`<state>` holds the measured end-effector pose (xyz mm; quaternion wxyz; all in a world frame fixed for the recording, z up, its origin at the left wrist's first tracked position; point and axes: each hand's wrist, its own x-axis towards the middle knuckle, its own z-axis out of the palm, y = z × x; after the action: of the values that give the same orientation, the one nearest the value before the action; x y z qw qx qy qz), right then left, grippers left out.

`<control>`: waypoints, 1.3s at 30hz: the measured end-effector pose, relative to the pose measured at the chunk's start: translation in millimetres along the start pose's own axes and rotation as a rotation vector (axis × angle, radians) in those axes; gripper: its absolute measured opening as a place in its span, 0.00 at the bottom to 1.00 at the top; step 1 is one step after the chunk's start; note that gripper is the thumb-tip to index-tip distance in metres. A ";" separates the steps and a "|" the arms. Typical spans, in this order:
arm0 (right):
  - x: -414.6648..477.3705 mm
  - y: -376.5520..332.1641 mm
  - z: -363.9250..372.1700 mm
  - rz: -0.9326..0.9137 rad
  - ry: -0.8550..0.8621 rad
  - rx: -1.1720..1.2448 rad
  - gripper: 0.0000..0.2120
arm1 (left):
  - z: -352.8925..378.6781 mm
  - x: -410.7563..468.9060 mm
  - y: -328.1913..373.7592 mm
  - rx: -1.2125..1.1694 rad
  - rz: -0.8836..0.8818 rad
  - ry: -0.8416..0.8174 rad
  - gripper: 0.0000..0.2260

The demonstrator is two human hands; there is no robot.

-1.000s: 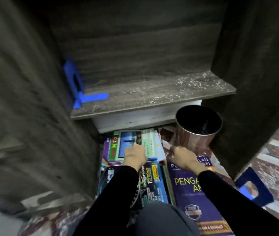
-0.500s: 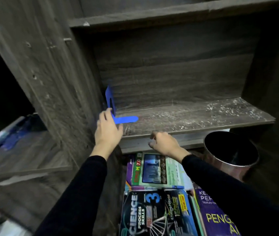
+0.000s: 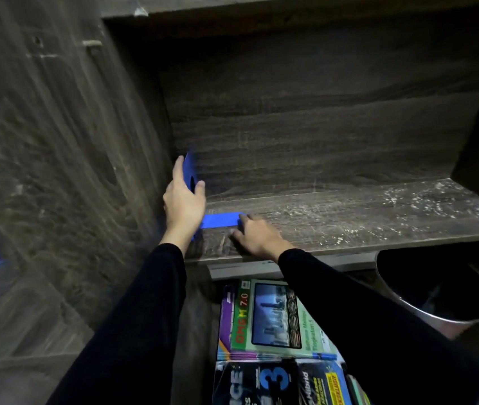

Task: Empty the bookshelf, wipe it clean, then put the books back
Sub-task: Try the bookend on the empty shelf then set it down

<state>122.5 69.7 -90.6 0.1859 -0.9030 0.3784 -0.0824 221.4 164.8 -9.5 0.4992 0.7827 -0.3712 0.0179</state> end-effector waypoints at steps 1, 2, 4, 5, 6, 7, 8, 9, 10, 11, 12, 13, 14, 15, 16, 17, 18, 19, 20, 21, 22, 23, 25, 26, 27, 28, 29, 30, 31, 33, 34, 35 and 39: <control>2.5 2.3 2.3 -0.009 0.006 -0.008 0.26 | 2.3 0.9 -1.3 -0.010 -0.001 0.007 0.27; 4.4 4.3 4.4 -0.026 0.013 -0.025 0.25 | 4.3 1.3 -2.1 -0.022 0.000 0.023 0.26; 7.4 8.1 8.5 -0.064 0.032 -0.060 0.23 | 8.2 1.9 -3.9 -0.040 -0.002 0.074 0.24; 8.8 9.8 10.6 -0.076 0.035 -0.073 0.23 | 9.7 2.3 -5.4 -0.039 -0.011 0.097 0.24; 9.6 11.2 12.5 -0.082 0.037 -0.082 0.22 | 10.2 2.2 -6.5 -0.035 -0.025 0.111 0.24; 10.8 12.2 15.1 -0.081 0.043 -0.089 0.22 | 10.5 2.8 -8.4 -0.030 -0.034 0.116 0.24; 12.2 13.2 17.9 -0.076 0.054 -0.095 0.23 | 10.2 3.5 -10.6 -0.029 -0.029 0.119 0.24; 12.8 13.2 19.7 -0.066 0.065 -0.092 0.23 | 10.5 4.7 -13.3 -0.036 -0.010 0.123 0.24; 13.2 12.5 21.1 -0.052 0.071 -0.077 0.23 | 10.5 4.8 -15.1 -0.049 0.012 0.131 0.24; 13.4 11.5 21.7 -0.037 0.075 -0.057 0.23 | 11.0 4.6 -16.6 -0.064 0.029 0.143 0.24; 13.5 10.2 21.6 -0.023 0.071 -0.032 0.22 | 11.6 3.2 -17.1 -0.077 0.041 0.154 0.24; 13.5 9.2 21.2 -0.007 0.067 0.001 0.22 | 12.1 1.2 -16.9 -0.092 0.051 0.165 0.24; 13.2 8.5 20.5 0.013 0.071 0.042 0.22 | 12.3 -1.3 -16.4 -0.107 0.064 0.172 0.24; 13.0 8.7 19.9 0.036 0.087 0.090 0.22 | 12.3 -4.5 -15.8 -0.121 0.084 0.178 0.24; 11.9 9.2 18.8 0.058 0.114 0.135 0.21 | 11.9 -8.0 -15.0 -0.132 0.109 0.185 0.24; 9.6 9.4 17.4 0.079 0.149 0.176 0.20 | 10.9 -11.4 -14.6 -0.140 0.132 0.193 0.23; 6.5 9.6 15.4 0.097 0.189 0.209 0.19 | 9.6 -14.8 -13.2 -0.149 0.149 0.200 0.23; 2.2 9.1 12.7 0.116 0.229 0.232 0.18 | 8.3 -18.2 -11.4 -0.159 0.158 0.207 0.22; -2.5 8.0 9.4 0.139 0.263 0.249 0.16 | 6.4 -22.5 -7.7 -0.171 0.167 0.218 0.22; -5.6 7.3 6.2 0.164 0.297 0.278 0.15 | 4.9 -26.4 -3.5 -0.187 0.176 0.232 0.22; -8.8 6.9 2.6 0.197 0.319 0.340 0.14 | 3.0 -31.6 2.0 -0.205 0.185 0.246 0.22; -11.1 6.2 -0.7 0.245 0.339 0.437 0.13 | 1.8 -36.1 6.9 -0.231 0.189 0.262 0.21; -16.8 3.9 -10.8 0.400 0.385 0.773 0.13 | -1.2 -46.8 18.1 -0.283 0.195 0.276 0.21; -20.4 2.8 -17.6 0.476 0.398 1.031 0.15 | -2.2 -51.9 23.3 -0.297 0.204 0.277 0.21; -25.8 2.6 -24.6 0.532 0.408 1.298 0.16 | -3.7 -57.9 29.9 -0.308 0.217 0.277 0.20; -34.9 1.8 -32.6 0.569 0.399 1.521 0.16 | -5.1 -63.6 36.6 -0.320 0.226 0.278 0.20; -44.9 3.2 -39.8 0.586 0.382 1.666 0.13 | -6.2 -69.5 43.7 -0.336 0.232 0.278 0.20; -55.3 5.7 -46.7 0.586 0.365 1.723 0.07 | -7.3 -75.3 51.6 -0.353 0.235 0.278 0.20; -65.4 7.5 -54.0 0.585 0.365 1.756 0.04 | -8.2 -80.4 59.1 -0.370 0.240 0.276 0.20; -87.4 16.3 -64.1 0.582 0.389 1.781 0.07 | -9.7 -93.3 75.7 -0.397 0.270 0.258 0.20; -99.2 22.0 -69.5 0.579 0.409 1.784 0.05 | -9.4 -100.1 84.3 -0.400 0.285 0.242 0.20; -110.8 27.3 -74.2 0.590 0.438 1.793 0.05 | -8.5 -107.1 92.6 -0.392 0.295 0.223 0.20; -156.1 61.2 -86.8 0.643 0.582 1.816 0.07 | -1.1 -136.9 121.0 -0.265 0.368 0.087 0.25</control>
<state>-51.8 118.0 -36.6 0.7179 -0.2190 0.4289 -0.5028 50.2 215.4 29.4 0.6016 0.6280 -0.4849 0.0933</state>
